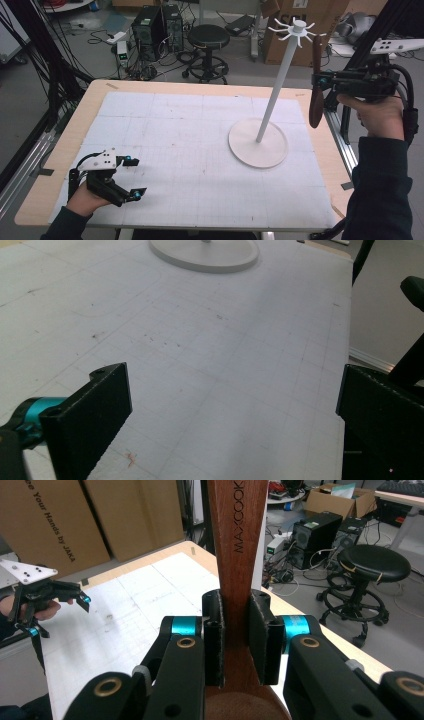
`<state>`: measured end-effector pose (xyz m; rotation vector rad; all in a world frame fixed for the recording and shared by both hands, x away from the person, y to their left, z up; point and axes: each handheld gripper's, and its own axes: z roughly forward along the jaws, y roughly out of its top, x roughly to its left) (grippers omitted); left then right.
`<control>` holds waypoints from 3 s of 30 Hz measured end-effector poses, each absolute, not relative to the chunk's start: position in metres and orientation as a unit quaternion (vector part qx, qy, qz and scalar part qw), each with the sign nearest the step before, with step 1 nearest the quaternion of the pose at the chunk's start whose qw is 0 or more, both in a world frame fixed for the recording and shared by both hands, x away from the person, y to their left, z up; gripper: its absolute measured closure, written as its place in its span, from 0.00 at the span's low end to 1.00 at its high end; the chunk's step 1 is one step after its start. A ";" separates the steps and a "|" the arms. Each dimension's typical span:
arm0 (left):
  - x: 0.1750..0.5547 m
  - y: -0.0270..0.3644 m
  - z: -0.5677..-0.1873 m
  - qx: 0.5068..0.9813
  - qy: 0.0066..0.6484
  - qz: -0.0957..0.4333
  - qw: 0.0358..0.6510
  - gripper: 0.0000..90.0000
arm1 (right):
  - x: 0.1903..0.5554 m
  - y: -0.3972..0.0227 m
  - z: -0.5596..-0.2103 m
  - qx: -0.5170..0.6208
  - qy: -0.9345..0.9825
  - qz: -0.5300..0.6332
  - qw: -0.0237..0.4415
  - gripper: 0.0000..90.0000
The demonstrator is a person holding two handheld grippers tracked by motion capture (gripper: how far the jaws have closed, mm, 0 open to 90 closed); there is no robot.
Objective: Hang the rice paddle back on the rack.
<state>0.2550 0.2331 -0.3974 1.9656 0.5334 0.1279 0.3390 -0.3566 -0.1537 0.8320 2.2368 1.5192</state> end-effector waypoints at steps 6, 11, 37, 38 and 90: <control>0.255 0.233 -0.397 0.821 0.222 0.054 0.522 0.02 | 0.340 -0.355 -0.155 0.293 0.780 0.532 0.150 0.87; 0.255 0.233 -0.397 0.821 0.223 0.054 0.523 0.02 | 0.344 -0.353 -0.156 0.293 0.782 0.529 0.151 0.86; 0.254 0.235 -0.396 0.820 0.221 0.053 0.525 0.02 | 0.341 -0.348 -0.164 0.250 0.789 0.550 0.113 0.53; 0.254 0.235 -0.396 0.821 0.220 0.054 0.525 0.02 | 0.340 -0.347 -0.164 0.248 0.788 0.552 0.111 0.52; 0.256 0.243 -0.386 0.794 0.231 0.061 0.559 0.02 | 0.290 -0.274 -0.280 0.176 0.814 0.548 0.076 0.00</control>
